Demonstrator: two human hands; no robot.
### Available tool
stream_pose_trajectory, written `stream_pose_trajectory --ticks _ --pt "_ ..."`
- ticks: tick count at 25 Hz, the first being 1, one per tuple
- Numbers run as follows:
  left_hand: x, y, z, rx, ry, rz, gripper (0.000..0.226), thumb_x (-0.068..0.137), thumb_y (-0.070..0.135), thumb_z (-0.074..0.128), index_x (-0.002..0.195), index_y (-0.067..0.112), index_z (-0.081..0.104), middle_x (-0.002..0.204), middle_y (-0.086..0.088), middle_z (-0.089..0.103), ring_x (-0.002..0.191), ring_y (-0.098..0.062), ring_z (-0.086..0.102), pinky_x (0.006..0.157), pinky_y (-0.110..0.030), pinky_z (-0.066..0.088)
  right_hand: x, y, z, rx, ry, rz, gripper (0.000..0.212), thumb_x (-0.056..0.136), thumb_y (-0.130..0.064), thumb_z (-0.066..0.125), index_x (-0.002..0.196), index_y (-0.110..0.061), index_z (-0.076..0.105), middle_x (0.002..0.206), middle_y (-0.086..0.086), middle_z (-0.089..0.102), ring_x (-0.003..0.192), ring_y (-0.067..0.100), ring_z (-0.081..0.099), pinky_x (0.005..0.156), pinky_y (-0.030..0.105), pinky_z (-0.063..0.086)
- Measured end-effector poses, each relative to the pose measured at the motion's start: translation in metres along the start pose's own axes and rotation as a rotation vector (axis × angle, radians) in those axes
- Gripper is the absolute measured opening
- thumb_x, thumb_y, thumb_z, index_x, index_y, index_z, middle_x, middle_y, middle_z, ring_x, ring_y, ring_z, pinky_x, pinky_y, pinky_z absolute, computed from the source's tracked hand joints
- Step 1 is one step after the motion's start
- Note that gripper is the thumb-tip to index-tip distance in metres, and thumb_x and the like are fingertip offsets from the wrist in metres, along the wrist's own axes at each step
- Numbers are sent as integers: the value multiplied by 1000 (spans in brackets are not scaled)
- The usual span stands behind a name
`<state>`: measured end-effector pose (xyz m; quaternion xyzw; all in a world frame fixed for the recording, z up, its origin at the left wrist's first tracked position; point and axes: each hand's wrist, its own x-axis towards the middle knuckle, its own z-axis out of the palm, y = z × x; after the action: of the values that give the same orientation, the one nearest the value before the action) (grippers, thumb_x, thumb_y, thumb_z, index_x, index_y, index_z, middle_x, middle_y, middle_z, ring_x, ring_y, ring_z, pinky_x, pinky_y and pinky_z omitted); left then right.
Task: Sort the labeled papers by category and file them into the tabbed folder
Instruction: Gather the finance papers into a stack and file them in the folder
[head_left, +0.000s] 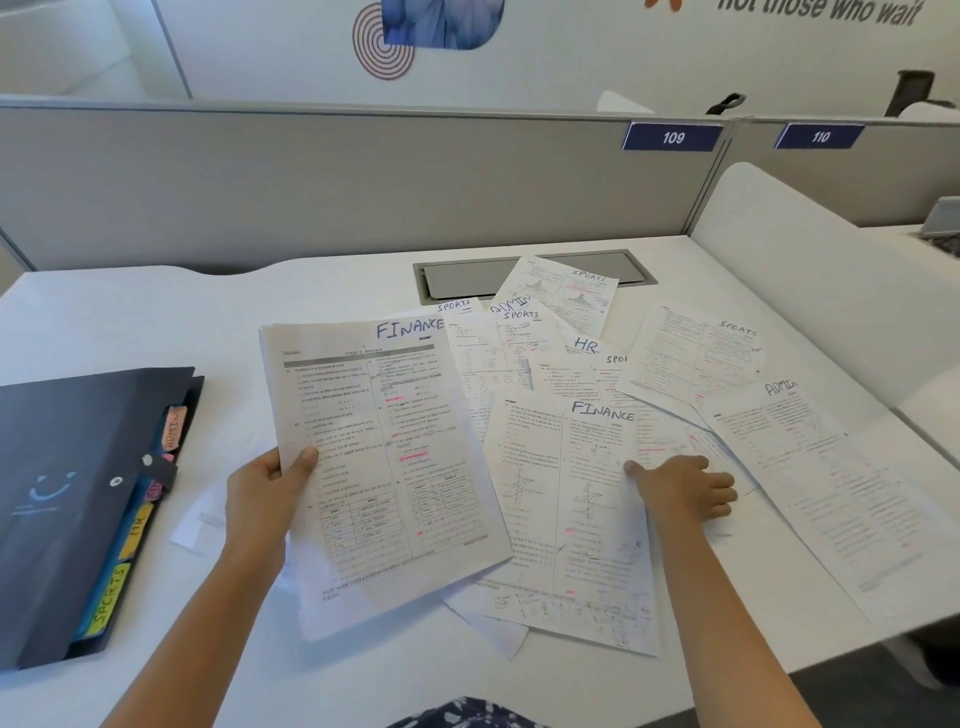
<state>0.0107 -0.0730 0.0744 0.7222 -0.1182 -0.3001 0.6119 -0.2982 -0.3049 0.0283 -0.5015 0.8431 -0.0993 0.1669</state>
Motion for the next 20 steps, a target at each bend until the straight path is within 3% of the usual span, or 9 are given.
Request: stream_pose_trajectory --ticks 4,9,11,14,17,20 --pt "1 1 -6 1 26 -9 9 91 17 62 99 16 66 96 -5 71 89 -30 67 85 -45 54 8 6 -7 -34 9 42 88 65 -56 78 119 2 41 129 26 38 118 37 38 100 44 32" --pt "-2 0 -4 -42 23 -19 18 92 14 60 109 10 65 96 -7 68 87 -29 65 84 -42 51 9 -4 -15 -43 -159 -21 87 68 -51 78 127 -3 37 129 22 47 122 36 40 103 42 31" --pt "-4 0 -2 -40 11 -23 14 92 14 59 105 12 64 93 -4 68 84 -26 65 81 -40 51 -4 -10 -6 -33 -215 -144 78 76 -45 74 132 -6 35 132 20 47 124 37 40 104 43 31" --pt "-5 -1 0 -31 2 -28 13 92 13 60 103 12 65 88 0 68 81 -21 66 79 -39 51 -33 -20 12 64 -257 -309 46 86 -27 62 126 -13 44 128 14 52 121 34 44 100 39 34" --pt "-4 -1 -4 -27 1 -25 13 92 14 60 104 12 65 89 0 69 82 -23 66 81 -40 52 -59 -23 19 28 -121 -400 33 88 -13 56 120 -11 47 123 15 51 113 32 46 92 37 38" --pt "-3 -1 -8 -39 10 -28 14 92 13 59 105 12 64 89 0 68 83 -24 66 82 -40 52 -88 -20 17 28 41 -552 31 90 -15 58 119 -10 48 120 13 50 109 28 45 87 33 39"
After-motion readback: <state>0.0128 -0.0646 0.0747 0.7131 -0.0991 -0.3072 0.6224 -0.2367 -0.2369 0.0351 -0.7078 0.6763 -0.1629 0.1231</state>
